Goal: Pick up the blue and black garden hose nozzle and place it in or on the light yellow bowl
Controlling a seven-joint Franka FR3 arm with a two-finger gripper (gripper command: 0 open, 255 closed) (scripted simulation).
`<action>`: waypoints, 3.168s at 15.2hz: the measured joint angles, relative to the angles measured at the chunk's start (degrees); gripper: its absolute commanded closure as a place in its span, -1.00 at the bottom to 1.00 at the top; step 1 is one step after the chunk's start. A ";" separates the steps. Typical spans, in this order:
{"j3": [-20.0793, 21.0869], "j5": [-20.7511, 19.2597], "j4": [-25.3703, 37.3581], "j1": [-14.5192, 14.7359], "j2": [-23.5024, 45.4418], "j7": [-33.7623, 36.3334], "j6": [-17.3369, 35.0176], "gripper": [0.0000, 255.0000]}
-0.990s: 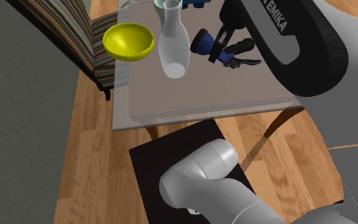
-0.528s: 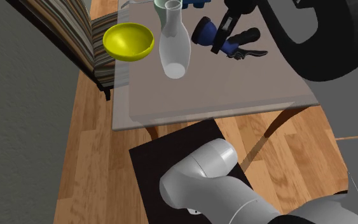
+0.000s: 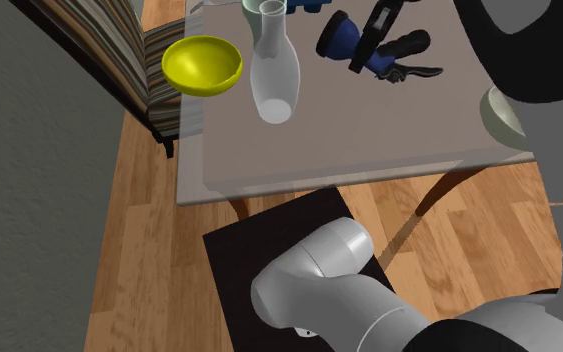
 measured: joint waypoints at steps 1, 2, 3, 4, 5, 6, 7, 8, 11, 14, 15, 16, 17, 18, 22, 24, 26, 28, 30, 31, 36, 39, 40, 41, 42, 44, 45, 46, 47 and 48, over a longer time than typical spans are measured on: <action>-1.00 -0.80 -0.24 -0.31 -0.51 -1.22 -0.08 1.00; -2.05 -1.41 1.08 -0.37 -0.35 -2.53 -1.02 1.00; -2.98 -2.09 1.65 -0.56 -0.57 -3.74 -1.60 1.00; -4.16 -2.80 2.38 -0.62 -0.54 -5.09 -2.06 1.00; -5.47 -3.51 3.56 -0.59 -0.32 -6.60 -2.71 1.00; -6.11 -4.30 3.74 -1.00 -1.01 -7.73 -3.36 1.00; -7.33 -5.00 4.22 -0.96 -0.95 -9.01 -3.45 1.00; -8.53 -5.66 5.30 -0.88 -0.77 -10.39 -4.02 1.00; -13.10 -7.62 9.60 0.08 0.59 -15.18 -5.59 1.00; -17.38 -9.49 13.04 1.09 1.42 -19.54 -6.70 1.00; -18.84 -10.11 14.10 1.47 1.66 -20.98 -6.99 1.00; -20.82 -10.59 16.04 2.38 2.40 -22.67 -7.48 1.00; -22.95 -11.12 17.99 3.41 3.14 -24.41 -7.91 1.00; -24.64 -11.66 19.16 4.09 3.43 -25.84 -8.09 1.00; -34.48 -13.23 27.64 10.49 6.24 -32.10 -9.75 1.00; -39.31 -14.63 31.68 13.71 6.44 -35.35 -10.89 1.00; -44.21 -16.07 35.89 17.85 6.35 -37.95 -11.89 1.00; -46.20 -16.80 37.30 19.73 6.15 -38.74 -12.00 1.00; -45.97 -17.16 35.51 18.83 5.55 -38.77 -10.71 1.00; -45.20 -17.21 33.85 17.59 5.21 -38.59 -9.81 1.00; -43.74 -17.82 27.88 14.52 3.62 -37.78 -5.90 1.00; -42.62 -18.27 23.96 12.31 2.55 -37.21 -3.52 1.00; -42.54 -18.41 23.34 11.99 2.34 -37.18 -3.10 1.00; -42.52 -18.47 23.03 11.88 2.23 -37.14 -2.87 1.00; -42.46 -18.49 22.79 11.78 2.18 -37.08 -2.72 1.00; -42.42 -18.51 22.61 11.69 2.13 -37.05 -2.60 1.00; -42.42 -18.52 22.59 11.69 2.12 -37.04 -2.58 1.00; -42.42 -18.52 22.58 11.68 2.12 -37.04 -2.57 1.00; -42.41 -18.52 22.57 11.68 2.12 -37.04 -2.57 -1.00; -42.41 -18.52 22.57 11.68 2.12 -37.04 -2.56 -1.00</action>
